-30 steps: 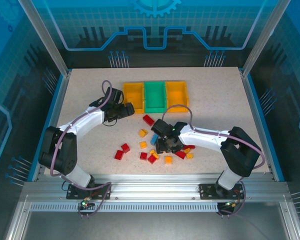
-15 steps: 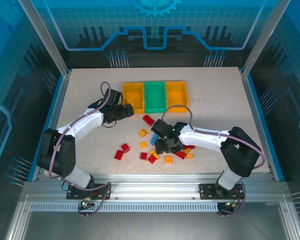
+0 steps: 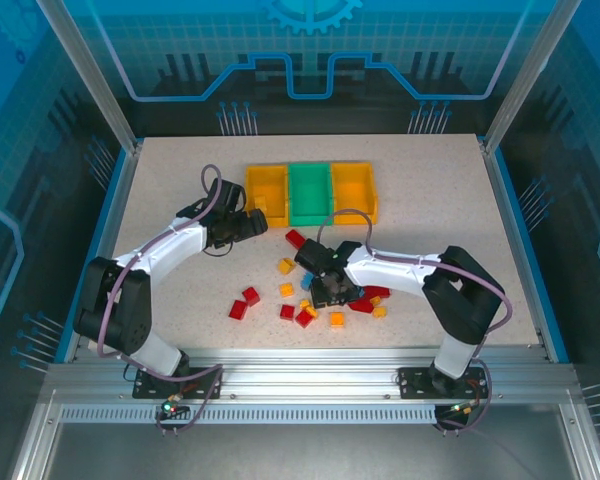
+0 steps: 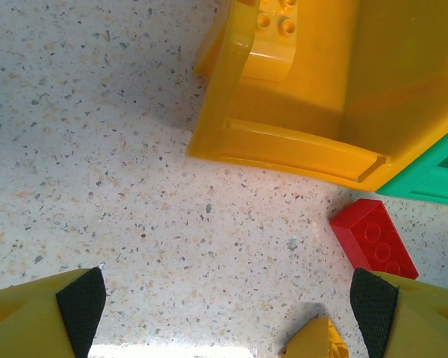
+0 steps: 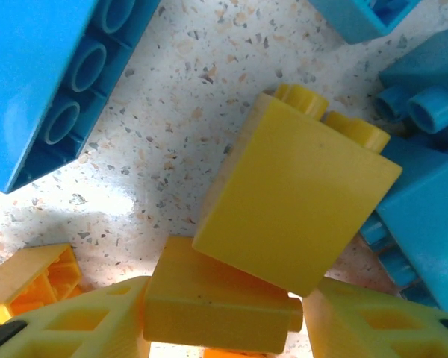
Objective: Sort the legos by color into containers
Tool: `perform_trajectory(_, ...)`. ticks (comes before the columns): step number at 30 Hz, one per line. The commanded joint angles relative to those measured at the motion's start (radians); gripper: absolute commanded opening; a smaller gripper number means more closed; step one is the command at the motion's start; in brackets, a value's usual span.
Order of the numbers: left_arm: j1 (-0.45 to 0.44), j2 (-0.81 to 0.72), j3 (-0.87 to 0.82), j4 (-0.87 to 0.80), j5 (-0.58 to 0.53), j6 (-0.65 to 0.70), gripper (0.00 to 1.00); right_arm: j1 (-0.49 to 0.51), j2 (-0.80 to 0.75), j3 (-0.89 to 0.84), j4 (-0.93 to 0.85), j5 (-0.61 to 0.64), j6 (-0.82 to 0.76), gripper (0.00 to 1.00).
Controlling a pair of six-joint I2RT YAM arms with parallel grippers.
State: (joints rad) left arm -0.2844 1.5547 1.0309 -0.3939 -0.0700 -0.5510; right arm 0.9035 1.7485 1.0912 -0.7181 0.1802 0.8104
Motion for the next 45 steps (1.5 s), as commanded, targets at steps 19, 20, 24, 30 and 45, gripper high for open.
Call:
perform_trajectory(19, -0.004, -0.058, -0.046, -0.010, -0.021, -0.012, 0.89, 0.034, -0.077, 0.093, -0.070, 0.044, -0.056, 0.40)
perform_trajectory(20, -0.004, -0.063, -0.051, -0.011, -0.026, -0.012, 0.89, 0.032, -0.087, 0.110, -0.064, 0.039, -0.077, 0.40)
perform_trajectory(24, -0.004, -0.096, -0.081, -0.013, -0.037, -0.017, 0.90, -0.016, -0.106, 0.167, 0.006, -0.035, -0.149, 0.40)
perform_trajectory(30, -0.004, -0.151, -0.136, -0.029, -0.049, -0.018, 0.90, -0.151, -0.028, 0.290, 0.156, -0.216, -0.201, 0.40)
perform_trajectory(45, -0.137, -0.262, -0.237, -0.142, -0.104, -0.133, 0.91, -0.278, 0.485, 0.951, 0.092, -0.363, -0.132, 0.40)
